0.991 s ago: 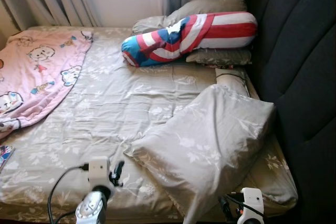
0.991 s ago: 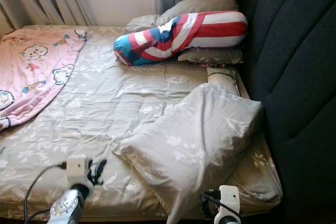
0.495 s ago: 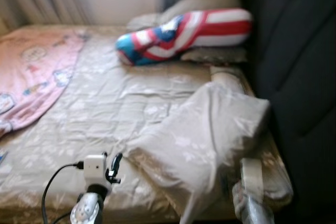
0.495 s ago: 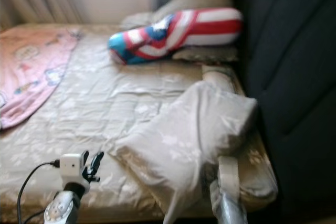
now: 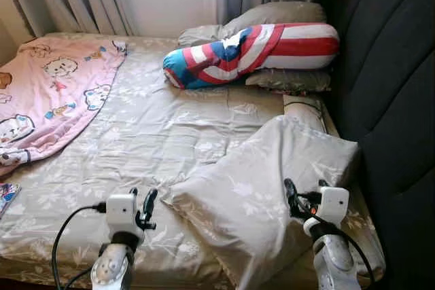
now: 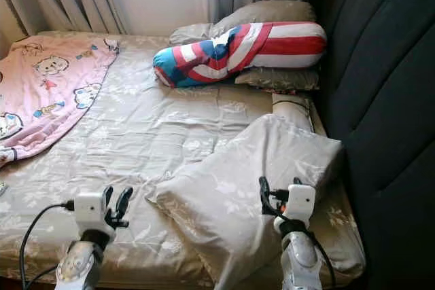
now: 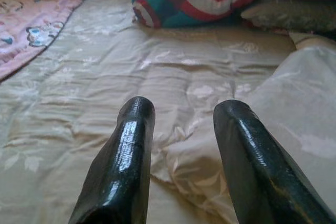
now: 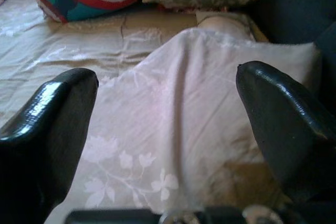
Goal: Clean up the room
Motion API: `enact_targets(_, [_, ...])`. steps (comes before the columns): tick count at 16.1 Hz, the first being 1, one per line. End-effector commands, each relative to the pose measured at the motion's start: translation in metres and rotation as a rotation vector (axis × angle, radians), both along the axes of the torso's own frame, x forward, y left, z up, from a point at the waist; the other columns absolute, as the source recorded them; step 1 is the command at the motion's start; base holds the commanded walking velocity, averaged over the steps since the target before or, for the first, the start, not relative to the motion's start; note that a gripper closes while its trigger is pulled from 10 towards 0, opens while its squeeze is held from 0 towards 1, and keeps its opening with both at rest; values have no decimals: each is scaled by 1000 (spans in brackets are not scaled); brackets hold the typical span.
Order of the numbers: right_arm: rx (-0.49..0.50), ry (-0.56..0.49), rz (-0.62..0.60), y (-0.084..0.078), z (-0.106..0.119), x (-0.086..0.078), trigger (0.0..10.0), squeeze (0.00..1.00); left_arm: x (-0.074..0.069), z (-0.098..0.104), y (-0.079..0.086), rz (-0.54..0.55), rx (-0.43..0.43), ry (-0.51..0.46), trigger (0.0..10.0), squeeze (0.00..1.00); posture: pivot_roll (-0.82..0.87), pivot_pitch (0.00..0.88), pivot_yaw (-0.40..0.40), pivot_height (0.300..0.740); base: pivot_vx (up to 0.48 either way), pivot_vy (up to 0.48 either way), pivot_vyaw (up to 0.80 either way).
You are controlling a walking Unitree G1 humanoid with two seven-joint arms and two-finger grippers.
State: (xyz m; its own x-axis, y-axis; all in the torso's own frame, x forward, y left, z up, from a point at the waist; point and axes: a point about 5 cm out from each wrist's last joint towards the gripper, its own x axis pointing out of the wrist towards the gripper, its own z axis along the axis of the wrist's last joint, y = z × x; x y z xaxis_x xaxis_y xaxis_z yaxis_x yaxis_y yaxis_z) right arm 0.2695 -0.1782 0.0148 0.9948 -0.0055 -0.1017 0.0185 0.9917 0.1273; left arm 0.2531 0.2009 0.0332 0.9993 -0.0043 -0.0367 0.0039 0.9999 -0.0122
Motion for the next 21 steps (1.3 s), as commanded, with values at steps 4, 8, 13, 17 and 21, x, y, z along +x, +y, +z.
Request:
enact_targets(4, [19,8,-16,1,0,-2,10000,0,4,3,-6,7,-38,11,10000,0,-6,40,-38,740,0,0,0])
enact_targets(8, [21,20,-17,2,0,-1,10000,0,5,5,-5,8,-35,10,10000,0,-5,46,-35,740,0,420,0])
enact_targets(13, [25,33,-12,5,-1,-1,10000,0,5,5,-4,4,-30,16,10000,0,-4,53,-34,740,0,0,0])
enact_targets(17, [25,33,-12,5,-1,-1,10000,0,5,5,-4,4,-30,16,10000,0,-4,53,-34,740,0,0,0])
enact_targets(21, [25,33,-12,5,-1,-1,10000,0,5,5,-4,4,-30,16,10000,0,-4,53,-34,740,0,0,0])
